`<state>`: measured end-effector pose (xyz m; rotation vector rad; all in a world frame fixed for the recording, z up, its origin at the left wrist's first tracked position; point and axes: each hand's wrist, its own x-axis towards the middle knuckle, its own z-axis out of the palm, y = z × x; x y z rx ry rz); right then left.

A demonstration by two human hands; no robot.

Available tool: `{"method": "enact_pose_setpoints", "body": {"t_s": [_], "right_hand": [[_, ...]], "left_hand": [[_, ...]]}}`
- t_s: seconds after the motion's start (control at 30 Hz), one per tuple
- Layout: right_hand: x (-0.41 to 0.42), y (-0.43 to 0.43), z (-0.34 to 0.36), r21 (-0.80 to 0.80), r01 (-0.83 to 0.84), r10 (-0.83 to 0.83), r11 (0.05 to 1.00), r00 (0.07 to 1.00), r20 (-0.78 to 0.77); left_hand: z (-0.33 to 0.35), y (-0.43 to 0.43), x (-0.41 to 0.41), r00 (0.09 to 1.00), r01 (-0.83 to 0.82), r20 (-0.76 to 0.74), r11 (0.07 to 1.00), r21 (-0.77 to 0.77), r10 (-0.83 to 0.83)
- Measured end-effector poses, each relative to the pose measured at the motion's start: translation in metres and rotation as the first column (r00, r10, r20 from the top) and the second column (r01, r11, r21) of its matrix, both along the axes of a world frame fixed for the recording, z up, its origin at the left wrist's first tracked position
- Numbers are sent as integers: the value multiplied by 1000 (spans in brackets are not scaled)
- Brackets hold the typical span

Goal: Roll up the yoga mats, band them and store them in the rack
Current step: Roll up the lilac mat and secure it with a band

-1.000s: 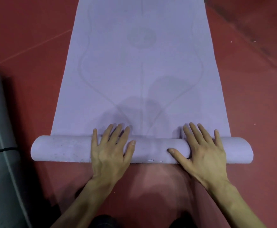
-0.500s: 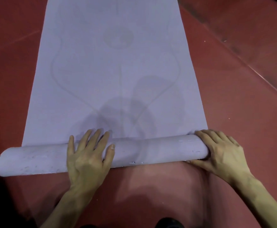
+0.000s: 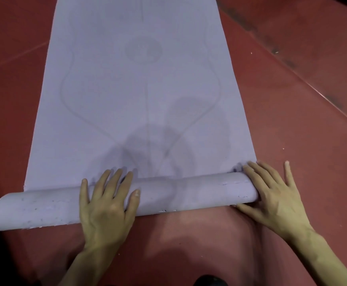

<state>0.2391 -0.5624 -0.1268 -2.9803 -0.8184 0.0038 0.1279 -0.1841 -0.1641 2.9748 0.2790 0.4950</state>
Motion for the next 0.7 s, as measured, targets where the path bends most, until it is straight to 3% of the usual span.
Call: {"method": "enact_pose_setpoints", "body": {"t_s": [0.17,0.3,0.53,0.7], "right_hand": [[18,16,5,-20,-134,131,991,986,-102],[25,25,9,29,-113,116,993,976,-182],[1,24,5,46,-112,117,993,987,-113],[-25,19,-3,77,-81,89,994,991,-104]], "left_hand": [[1,0,3,1000,-3,-21,1000,-22,3],[4,-2,0,997,-12,-74,999,-40,9],[11,-7,-16,990,-16,-141,999,-36,11],[2,-10,-36,999,36,-17,999,-8,-36]]}}
